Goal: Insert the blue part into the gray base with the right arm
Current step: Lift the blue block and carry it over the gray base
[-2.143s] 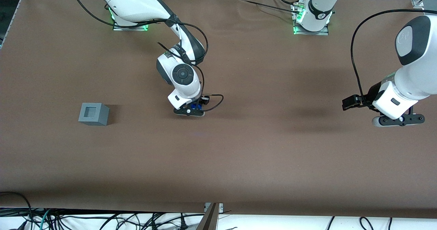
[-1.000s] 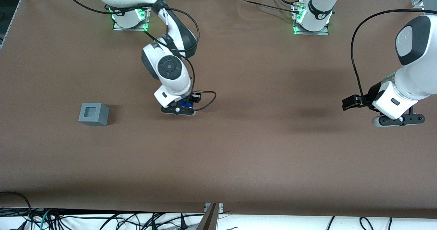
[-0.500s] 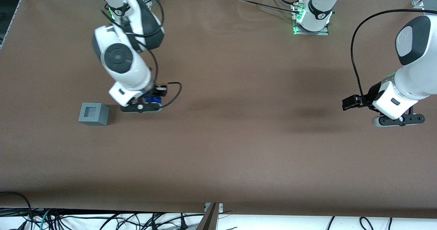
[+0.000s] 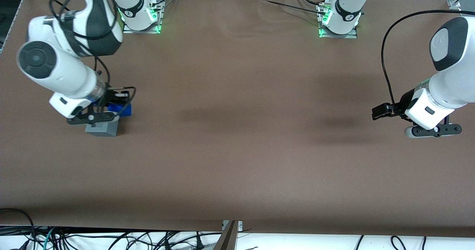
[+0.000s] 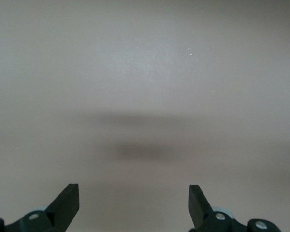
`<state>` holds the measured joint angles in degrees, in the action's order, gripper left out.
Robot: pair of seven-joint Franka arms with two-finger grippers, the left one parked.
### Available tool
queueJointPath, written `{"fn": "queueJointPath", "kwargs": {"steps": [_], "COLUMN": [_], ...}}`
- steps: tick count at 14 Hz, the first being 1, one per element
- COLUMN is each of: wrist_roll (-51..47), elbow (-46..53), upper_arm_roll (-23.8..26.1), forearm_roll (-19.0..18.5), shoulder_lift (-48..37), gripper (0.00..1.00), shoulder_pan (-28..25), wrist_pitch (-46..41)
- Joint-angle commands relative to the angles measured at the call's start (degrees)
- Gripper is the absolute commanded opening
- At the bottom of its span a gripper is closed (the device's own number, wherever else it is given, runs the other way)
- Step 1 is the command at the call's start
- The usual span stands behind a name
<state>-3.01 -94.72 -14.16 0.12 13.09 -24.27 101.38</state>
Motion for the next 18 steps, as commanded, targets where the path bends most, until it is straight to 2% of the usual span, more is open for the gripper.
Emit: {"fn": "queueJointPath", "kwargs": {"steps": [1,6,10,13,16,18], "wrist_roll": [2.6,7.1,12.0,14.3,15.2,15.9], "elbow": [-2.6,-2.5,-2.2,-2.3,-2.6,-3.7], "upper_arm_roll": [-1.5,-4.7,-3.3,3.8,5.7,9.6], "forearm_roll": [0.8,0.8,0.3,0.2,0.1,0.1], "shoulder_lift": [-4.0,-5.5,-4.2,-3.2,-2.3,-1.9], "gripper": [0.14,0.14,0.14,0.14,0.14,0.14], "shoulder_pan": [-0.4,-0.2,5.6,14.8,18.5,22.7], "wrist_pitch": [-1.7,-3.3,-1.2,0.7,2.1,4.0]}}
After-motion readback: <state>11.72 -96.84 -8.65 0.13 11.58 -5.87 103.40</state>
